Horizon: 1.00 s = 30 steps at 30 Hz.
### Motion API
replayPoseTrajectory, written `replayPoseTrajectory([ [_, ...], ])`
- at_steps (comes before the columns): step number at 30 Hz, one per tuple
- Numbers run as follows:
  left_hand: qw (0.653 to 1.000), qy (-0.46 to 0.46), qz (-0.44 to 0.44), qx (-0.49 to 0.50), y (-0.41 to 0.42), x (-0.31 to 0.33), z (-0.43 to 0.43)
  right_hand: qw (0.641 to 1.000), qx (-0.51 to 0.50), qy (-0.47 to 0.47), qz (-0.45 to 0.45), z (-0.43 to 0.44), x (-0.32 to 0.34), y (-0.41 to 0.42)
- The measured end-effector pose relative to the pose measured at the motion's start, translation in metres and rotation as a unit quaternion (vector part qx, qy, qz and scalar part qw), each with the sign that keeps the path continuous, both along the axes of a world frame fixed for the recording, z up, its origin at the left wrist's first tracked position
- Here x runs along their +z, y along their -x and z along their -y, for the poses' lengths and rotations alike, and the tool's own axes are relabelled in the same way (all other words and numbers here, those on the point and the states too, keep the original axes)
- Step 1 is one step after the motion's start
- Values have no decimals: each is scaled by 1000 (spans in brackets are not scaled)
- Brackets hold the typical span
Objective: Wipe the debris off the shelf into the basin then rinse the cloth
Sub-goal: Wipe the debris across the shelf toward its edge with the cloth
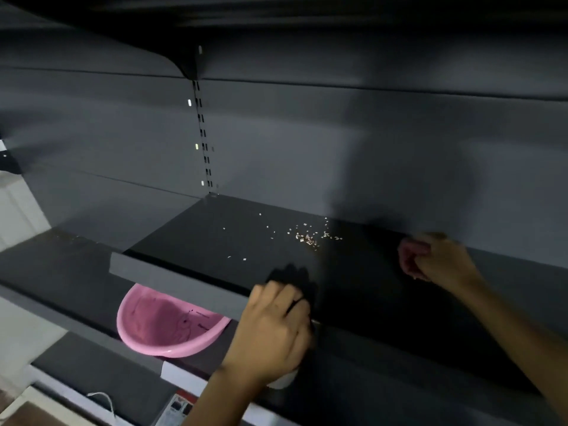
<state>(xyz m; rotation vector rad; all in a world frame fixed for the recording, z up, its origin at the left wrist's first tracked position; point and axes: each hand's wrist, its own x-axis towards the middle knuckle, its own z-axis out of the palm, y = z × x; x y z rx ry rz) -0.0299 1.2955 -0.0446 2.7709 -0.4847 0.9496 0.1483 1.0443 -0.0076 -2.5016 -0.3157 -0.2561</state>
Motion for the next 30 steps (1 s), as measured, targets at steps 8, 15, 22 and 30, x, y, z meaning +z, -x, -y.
replayPoseTrajectory([
  [8,995,9,-64,-77,-29,15,-38,989,-65,121,-46,-47,-18,1],
  [15,980,-21,-115,-160,-43,19,-68,996,-19,92,8,-162,-16,1],
  [22,979,-19,-110,-169,-43,14,-71,995,-74,-18,62,-177,9,26],
  [30,982,-39,-59,-177,-45,6,-67,974,-163,146,-56,-89,4,91],
])
